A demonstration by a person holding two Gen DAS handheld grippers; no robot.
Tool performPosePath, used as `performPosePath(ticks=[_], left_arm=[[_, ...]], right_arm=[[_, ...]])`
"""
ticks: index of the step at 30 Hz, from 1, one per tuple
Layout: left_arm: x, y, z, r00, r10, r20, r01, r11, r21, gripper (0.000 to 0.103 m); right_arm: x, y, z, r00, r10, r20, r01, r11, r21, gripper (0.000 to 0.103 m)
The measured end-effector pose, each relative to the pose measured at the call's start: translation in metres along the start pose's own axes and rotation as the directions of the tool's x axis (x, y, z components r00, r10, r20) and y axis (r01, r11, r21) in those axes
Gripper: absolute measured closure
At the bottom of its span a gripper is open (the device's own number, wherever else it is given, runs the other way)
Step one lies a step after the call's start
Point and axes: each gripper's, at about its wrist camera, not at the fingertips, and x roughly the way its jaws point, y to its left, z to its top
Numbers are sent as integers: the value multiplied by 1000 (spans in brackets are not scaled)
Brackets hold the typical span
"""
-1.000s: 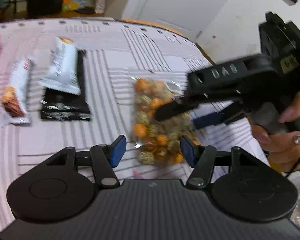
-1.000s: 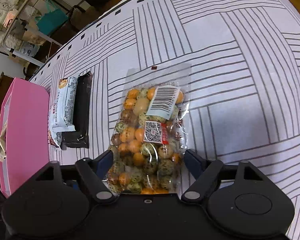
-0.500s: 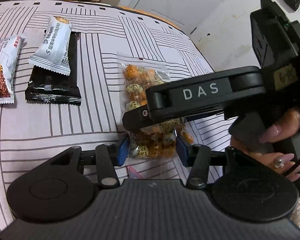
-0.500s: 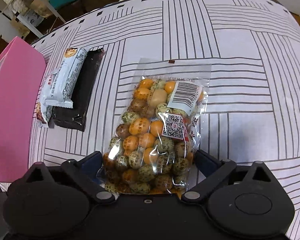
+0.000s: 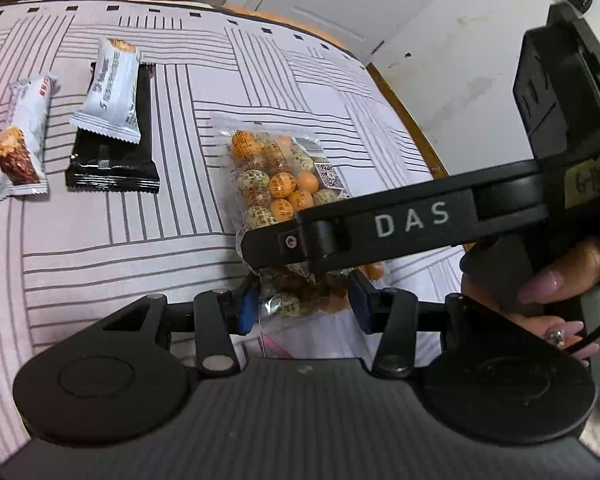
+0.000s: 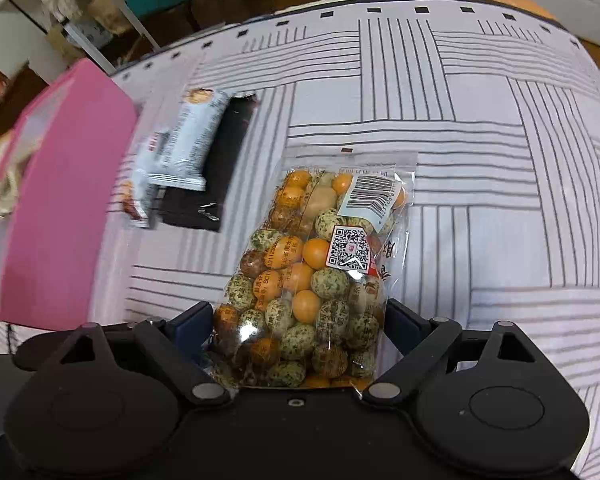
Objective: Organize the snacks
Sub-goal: 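Carry the peanut bag into the pink box and open the right tool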
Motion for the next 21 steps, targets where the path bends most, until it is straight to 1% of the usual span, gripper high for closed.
performPosePath(ticks=[2,6,10,17,21], left_arm=[[-10,-4,0,1000,7,-3,-7,1000,4,58],[-23,-9,-5,999,47,13,-47,999,28,59],[-33,-15,-9,997,71,-2,-71,997,32,58],[-67,-31,-26,994,109,-6,-108,992,68,58],[-95,-43,-41,993,115,26,-117,990,83,60]], right_arm=[[-5,4,-4,1000,18,4,-18,1000,13,9],[-7,14,-9,999,39,6,-39,999,-11,9],[-15,22,-17,998,59,12,-59,998,-28,9],[-38,42,-47,989,130,63,-127,990,-54,9],[-59,63,-59,982,148,117,-136,985,-102,9]])
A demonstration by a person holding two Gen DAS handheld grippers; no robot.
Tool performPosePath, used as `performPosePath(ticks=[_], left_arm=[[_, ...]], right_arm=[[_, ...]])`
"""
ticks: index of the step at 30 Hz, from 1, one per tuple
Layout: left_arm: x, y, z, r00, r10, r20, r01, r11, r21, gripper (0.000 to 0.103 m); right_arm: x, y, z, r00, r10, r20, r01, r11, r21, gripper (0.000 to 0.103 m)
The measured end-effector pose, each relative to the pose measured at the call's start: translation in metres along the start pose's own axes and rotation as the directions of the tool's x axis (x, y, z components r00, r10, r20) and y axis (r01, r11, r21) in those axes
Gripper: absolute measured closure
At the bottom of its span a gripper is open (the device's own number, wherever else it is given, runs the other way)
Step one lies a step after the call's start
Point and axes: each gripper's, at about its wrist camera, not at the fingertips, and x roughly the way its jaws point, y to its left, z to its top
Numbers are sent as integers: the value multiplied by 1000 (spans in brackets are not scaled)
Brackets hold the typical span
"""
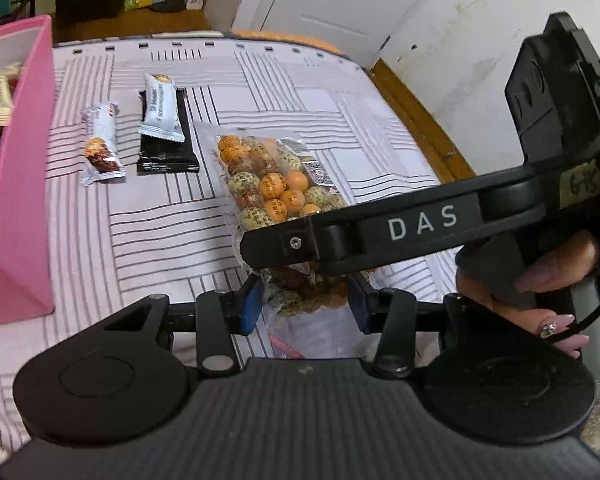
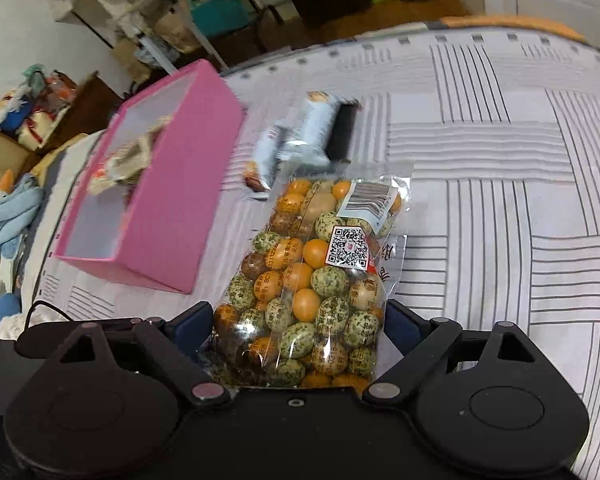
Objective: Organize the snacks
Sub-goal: 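Carry the peanut bag into the pink box and open the right tool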
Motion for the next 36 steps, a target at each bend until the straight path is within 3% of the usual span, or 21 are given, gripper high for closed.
performPosePath(ticks=[6,11,18,23,27,30,36], left_arm=[[-53,4,6,994,19,109,-17,1000,-18,60],[-105,19,17,977,69,204,-62,997,-40,60],[-163,65,21,927,189,325,-162,981,-108,60],[-170,109,22,889,271,368,-222,960,-172,60],[-160,144,19,887,274,371,-197,952,-233,60],[-150,158,20,884,298,361,-220,945,-242,60],[-136,183,17,896,324,305,-249,933,-261,57]], right_arm=[[-24,55,20,997,3,76,6,994,-113,9],[-28,110,47,991,62,115,-37,977,-211,9],[5,174,81,978,154,140,-99,936,-338,9],[47,186,92,964,212,159,-158,942,-297,9],[76,183,98,961,239,140,-198,947,-254,9],[93,182,99,963,245,114,-210,945,-252,9],[120,180,97,970,235,63,-214,948,-237,9]])
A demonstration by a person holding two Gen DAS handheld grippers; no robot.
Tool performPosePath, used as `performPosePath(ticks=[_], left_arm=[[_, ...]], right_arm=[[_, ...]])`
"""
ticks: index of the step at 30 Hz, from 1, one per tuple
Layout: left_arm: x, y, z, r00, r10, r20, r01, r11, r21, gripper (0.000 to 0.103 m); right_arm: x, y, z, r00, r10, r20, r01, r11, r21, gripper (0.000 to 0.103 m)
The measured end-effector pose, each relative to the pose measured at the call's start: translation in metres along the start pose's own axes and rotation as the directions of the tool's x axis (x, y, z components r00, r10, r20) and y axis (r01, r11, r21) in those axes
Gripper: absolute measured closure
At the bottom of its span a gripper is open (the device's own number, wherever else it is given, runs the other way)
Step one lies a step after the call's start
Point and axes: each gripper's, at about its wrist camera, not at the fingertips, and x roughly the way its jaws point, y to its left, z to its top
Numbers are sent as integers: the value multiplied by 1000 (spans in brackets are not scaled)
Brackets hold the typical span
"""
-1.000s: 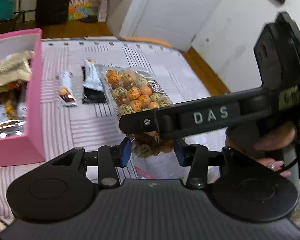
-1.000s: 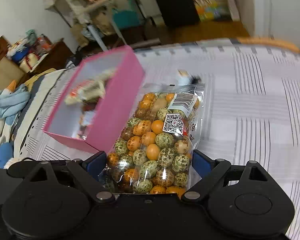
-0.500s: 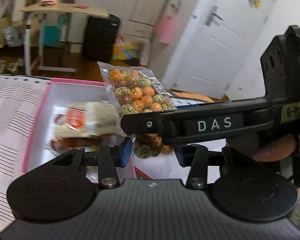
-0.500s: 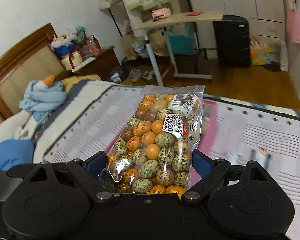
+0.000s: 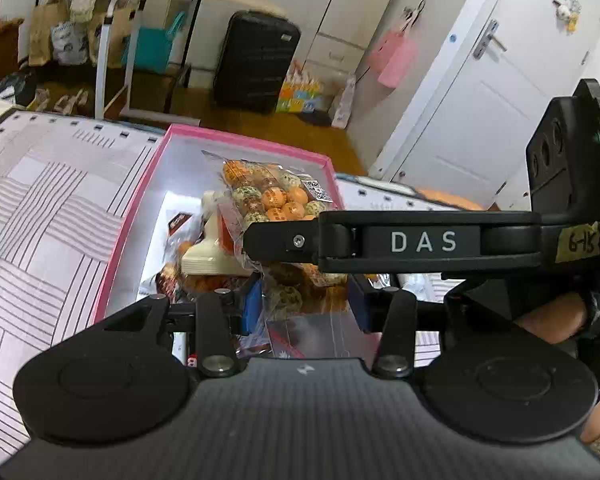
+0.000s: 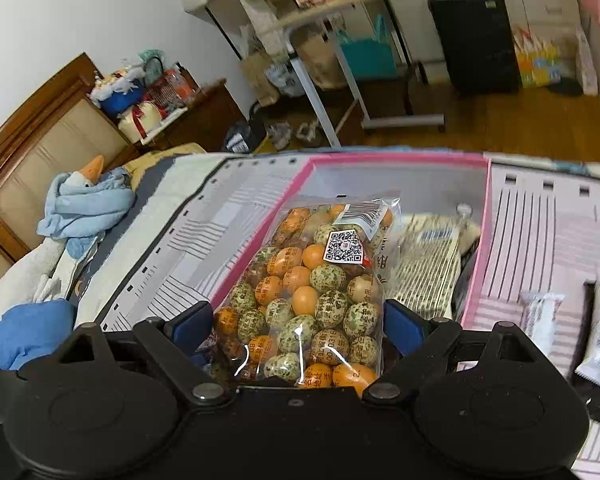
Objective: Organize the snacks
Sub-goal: 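Carry the peanut bag into the pink box and open the right tool, then raise the right tool away from the pink box toward the wafer bars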
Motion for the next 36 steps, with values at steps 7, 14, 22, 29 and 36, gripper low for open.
performPosePath(ticks=[7,14,22,29,36], left_arm=[[7,-13,-9,970,241,35,-244,960,137,53],[-16,-21,-2,976,216,34,-218,970,109,53],[-52,-68,11,993,116,2,-115,981,154,53],[-33,-129,19,998,3,-71,10,983,182,53],[28,-176,11,994,24,-103,1,970,241,57]], right_arm=[[-18,2,-1,1000,-20,-6,20,997,-79,8],[-81,-8,8,998,-44,52,48,996,-70,8],[-162,-29,7,991,-77,114,85,994,-74,8],[-186,-75,13,980,-137,147,140,990,-4,15],[-158,-131,19,979,-169,111,157,982,107,30]])
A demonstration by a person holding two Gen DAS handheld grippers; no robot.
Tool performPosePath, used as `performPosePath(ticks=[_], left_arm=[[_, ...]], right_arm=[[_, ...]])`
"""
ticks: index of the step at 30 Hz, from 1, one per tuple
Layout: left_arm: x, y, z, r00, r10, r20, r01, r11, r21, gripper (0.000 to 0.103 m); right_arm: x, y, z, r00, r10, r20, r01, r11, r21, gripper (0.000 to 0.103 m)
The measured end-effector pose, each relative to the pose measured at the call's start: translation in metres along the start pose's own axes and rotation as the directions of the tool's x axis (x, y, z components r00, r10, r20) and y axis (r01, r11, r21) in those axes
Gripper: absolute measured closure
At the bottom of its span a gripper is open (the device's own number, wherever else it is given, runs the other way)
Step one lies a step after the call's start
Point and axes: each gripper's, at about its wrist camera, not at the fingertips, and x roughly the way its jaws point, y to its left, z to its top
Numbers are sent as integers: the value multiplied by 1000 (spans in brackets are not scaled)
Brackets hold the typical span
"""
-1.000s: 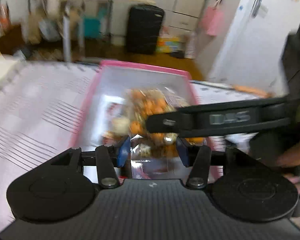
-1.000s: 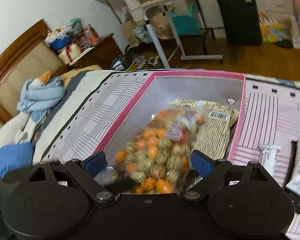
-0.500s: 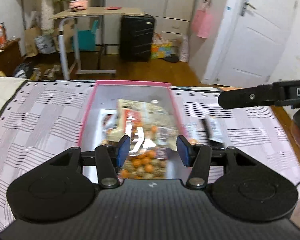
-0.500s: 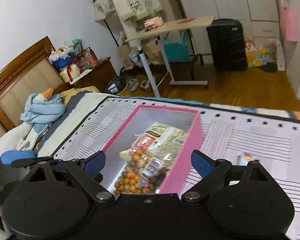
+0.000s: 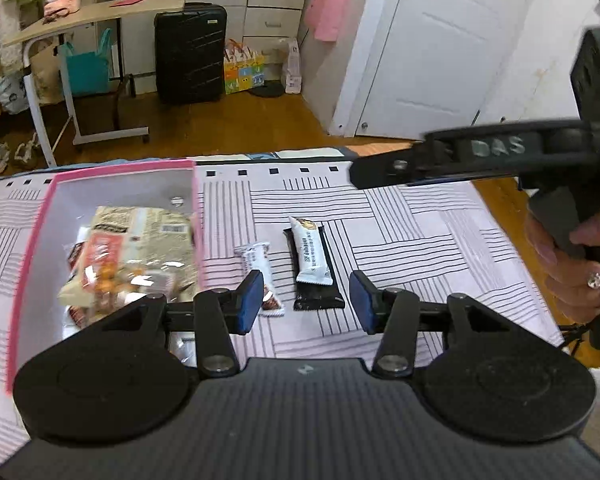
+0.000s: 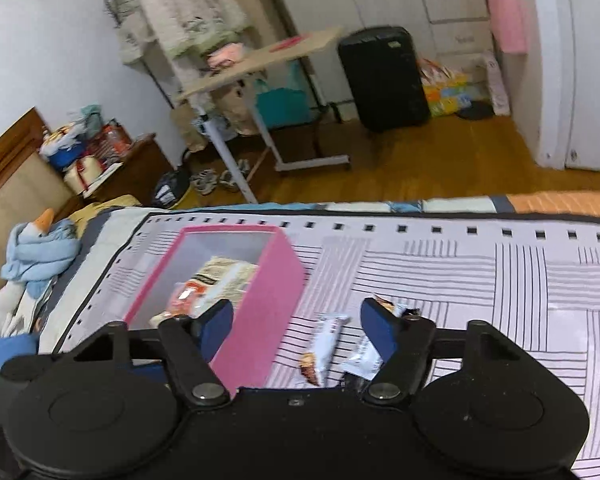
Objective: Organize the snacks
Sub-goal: 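Raise the right tool away from the pink box toward the wafer bars, then close the right tool on the white wafer bar with brown picture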
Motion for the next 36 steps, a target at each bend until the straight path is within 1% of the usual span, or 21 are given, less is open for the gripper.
performPosePath(ticks=[3,5,8,9,10,12,14,15,17,18,20,22,24,26,27,28,29,30,32,36], left_arm=[[33,-13,2,999,49,-21,-50,999,-9,59],[53,-19,2,995,92,-29,-92,996,-15,62],[80,-19,-3,990,139,-22,-140,989,-52,64],[87,-17,-5,990,139,-20,-140,988,-71,68],[93,-15,-8,990,143,-10,-143,986,-85,71],[105,-12,-15,984,179,7,-177,980,-93,72],[115,-14,-22,980,196,35,-194,979,-65,72],[122,-15,-27,975,218,48,-216,975,-45,72],[134,-14,-34,966,256,47,-254,967,-33,72],[140,-12,-37,964,263,41,-261,964,-40,72],[149,-9,-42,960,276,40,-275,961,-44,72],[157,-6,-44,956,293,31,-292,956,-41,72],[163,-4,-47,956,292,23,-291,956,-41,72],[169,-4,-48,955,297,13,-297,954,-35,71],[172,-5,-48,953,303,7,-303,953,-32,69],[175,-4,-48,952,307,4,-307,951,-31,68],[178,-3,-49,951,310,-1,-310,950,-30,67],[181,-2,-50,950,312,-3,-312,949,-34,58],[185,-1,-52,952,306,-1,-306,951,-35,56],[190,-5,-57,944,330,-2,-330,944,0,56]], right_arm=[[27,-26,-4,1000,27,-2,-27,995,95,32],[47,-37,-10,1000,20,-14,-18,993,120,36],[71,-49,-19,999,-1,-39,6,990,137,36],[79,-54,-22,999,-5,-45,11,989,146,36],[88,-56,-25,998,-19,-53,26,989,146,36],[101,-57,-28,998,-43,-52,49,992,119,36],[112,-55,-34,996,-66,-56,71,994,83,36],[117,-54,-38,996,-70,-51,74,994,76,37],[123,-53,-43,995,-79,-52,83,994,68,37],[123,-56,-45,995,-87,-55,90,994,59,38],[124,-56,-49,996,-87,-33,89,995,45,42],[127,-59,-52,996,-84,-30,85,995,54,45],[134,-61,-55,995,-91,-48,94,994,48,47],[138,-62,-58,993,-104,-63,107,994,33,53],[138,-61,-60,992,-114,-54,115,993,15,55],[137,-60,-60,992,-118,-51,118,993,-3,62],[135,-60,-60,992,-113,-54,113,994,-4,65],[134,-61,-59,992,-109,-57,109,994,5,66],[133,-62,-58,992,-107,-65,109,994,17,69],[132,-57,-60,990,-118,-75,118,993,-4,70]])
